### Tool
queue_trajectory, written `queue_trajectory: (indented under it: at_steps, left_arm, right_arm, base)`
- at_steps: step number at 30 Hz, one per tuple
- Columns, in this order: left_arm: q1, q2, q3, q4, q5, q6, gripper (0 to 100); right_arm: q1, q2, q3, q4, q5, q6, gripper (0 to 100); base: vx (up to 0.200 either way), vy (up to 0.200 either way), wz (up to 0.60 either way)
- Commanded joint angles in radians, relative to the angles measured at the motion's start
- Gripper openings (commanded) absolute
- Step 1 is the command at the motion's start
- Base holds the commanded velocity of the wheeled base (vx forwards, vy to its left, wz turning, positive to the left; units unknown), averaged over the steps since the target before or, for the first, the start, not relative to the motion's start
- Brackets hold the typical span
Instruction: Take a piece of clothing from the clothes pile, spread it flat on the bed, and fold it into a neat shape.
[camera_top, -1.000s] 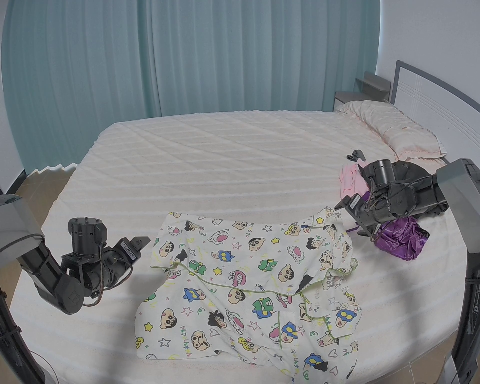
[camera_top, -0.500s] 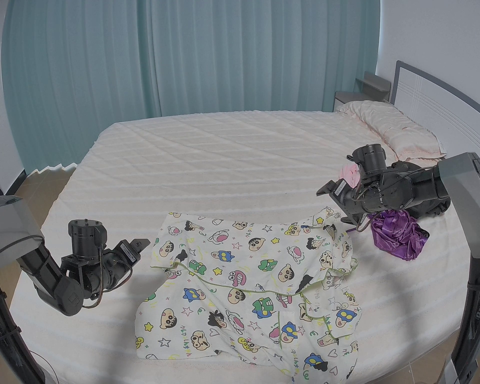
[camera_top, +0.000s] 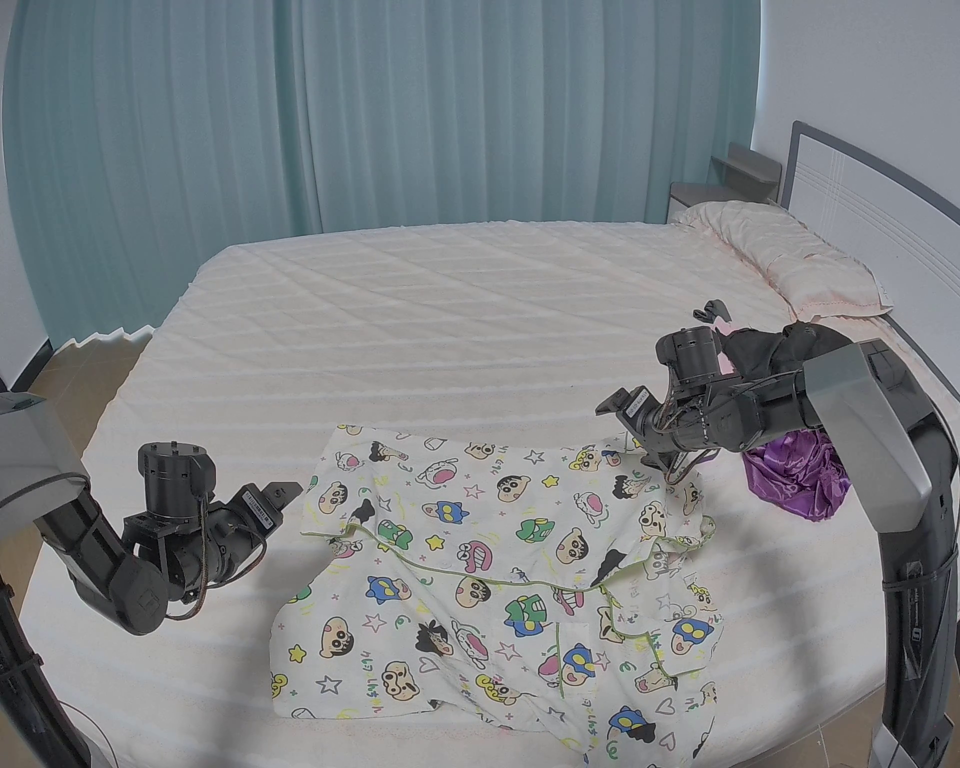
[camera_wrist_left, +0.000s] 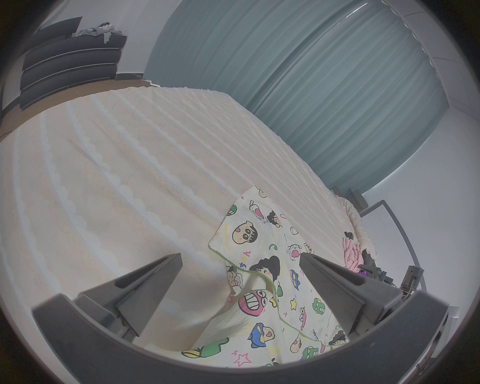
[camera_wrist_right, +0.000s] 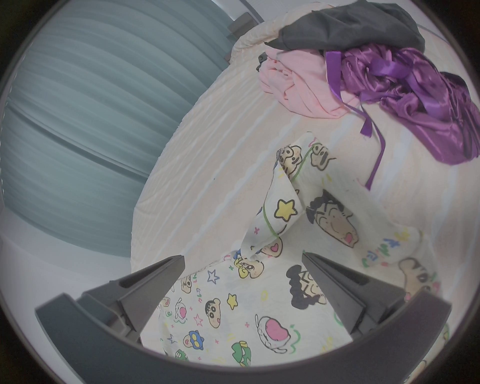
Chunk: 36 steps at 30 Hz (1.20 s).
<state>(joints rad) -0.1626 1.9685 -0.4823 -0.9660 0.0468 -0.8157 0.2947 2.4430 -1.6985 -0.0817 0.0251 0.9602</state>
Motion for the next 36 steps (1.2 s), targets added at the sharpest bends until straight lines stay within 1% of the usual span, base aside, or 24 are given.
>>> queue_trajectory:
  at_steps: [1, 11, 13, 16, 18, 19, 20, 21, 22, 25, 26, 29, 30, 31, 33, 35, 36]
  left_arm:
    - [-0.003, 0.007, 0.001, 0.0, 0.001, 0.0, 100]
    - [-0.005, 0.01, 0.002, 0.0, -0.001, -0.002, 100]
    - [-0.005, 0.01, 0.002, 0.0, -0.001, 0.0, 100]
    - [-0.005, 0.012, 0.002, 0.0, -0.001, -0.002, 100]
    - [-0.005, 0.012, 0.002, 0.0, -0.001, -0.002, 100]
    - [-0.005, 0.012, 0.002, 0.0, -0.001, -0.002, 100]
    - [-0.005, 0.012, 0.002, 0.0, -0.001, -0.002, 100]
    - [-0.005, 0.012, 0.002, 0.0, -0.001, -0.002, 100]
    - [-0.005, 0.01, 0.002, 0.0, -0.001, -0.002, 100]
    - [-0.005, 0.01, 0.001, 0.0, -0.001, -0.002, 100]
    - [-0.005, 0.01, 0.001, 0.0, -0.001, -0.002, 100]
    - [-0.005, 0.01, 0.001, 0.0, -0.001, -0.002, 100]
    - [-0.003, 0.01, 0.001, 0.0, -0.001, -0.002, 100]
    - [-0.005, 0.009, 0.001, 0.0, -0.001, -0.002, 100]
    - [-0.005, 0.006, 0.001, 0.0, -0.001, -0.002, 100]
    - [-0.005, 0.003, 0.002, 0.0, -0.001, -0.002, 100]
    - [-0.005, 0.003, 0.002, 0.0, -0.001, -0.002, 100]
  right_arm:
    - [0.006, 0.085, -0.056, 0.0, -0.002, 0.015, 100]
    - [0.001, 0.142, -0.144, 0.011, -0.007, 0.018, 100]
    - [0.0, 0.151, -0.162, 0.01, -0.014, 0.018, 100]
    - [-0.009, 0.18, -0.228, -0.015, -0.053, 0.028, 100]
    - [-0.012, 0.194, -0.265, -0.052, -0.079, 0.04, 100]
    - [-0.012, 0.194, -0.265, -0.052, -0.079, 0.04, 100]
    - [-0.014, 0.211, -0.299, -0.127, -0.105, 0.054, 100]
    - [-0.014, 0.212, -0.301, -0.139, -0.108, 0.054, 100]
    - [-0.014, 0.214, -0.301, -0.217, -0.122, 0.054, 100]
    - [-0.011, 0.205, -0.28, -0.352, -0.125, 0.048, 100]
    - [-0.009, 0.205, -0.277, -0.377, -0.126, 0.04, 100]
    - [-0.011, 0.199, -0.265, -0.4, -0.126, 0.015, 100]
    - [-0.012, 0.188, -0.231, -0.389, -0.126, -0.015, 100]
    - [-0.014, 0.183, -0.214, -0.386, -0.126, -0.026, 100]
    - [-0.023, 0.146, -0.127, -0.382, -0.126, -0.071, 100]
    - [-0.029, 0.093, -0.03, -0.388, -0.125, -0.092, 100]
    - [-0.029, 0.093, -0.03, -0.388, -0.125, -0.092, 100]
  base:
    - [0.0, 0.0, 0.0]
    - [0.0, 0.0, 0.0]
    - [0.0, 0.0, 0.0]
    - [0.0, 0.0, 0.0]
    - [0.0, 0.0, 0.0]
    - [0.0, 0.0, 0.0]
    - [0.0, 0.0, 0.0]
    - [0.0, 0.0, 0.0]
    - [0.0, 0.0, 0.0]
    - [0.0, 0.0, 0.0]
    - [0.0, 0.0, 0.0]
    - [0.0, 0.0, 0.0]
    - [0.0, 0.0, 0.0]
    - [0.0, 0.0, 0.0]
    - [0.0, 0.0, 0.0]
    - [0.0, 0.0, 0.0]
    - [0.0, 0.0, 0.0]
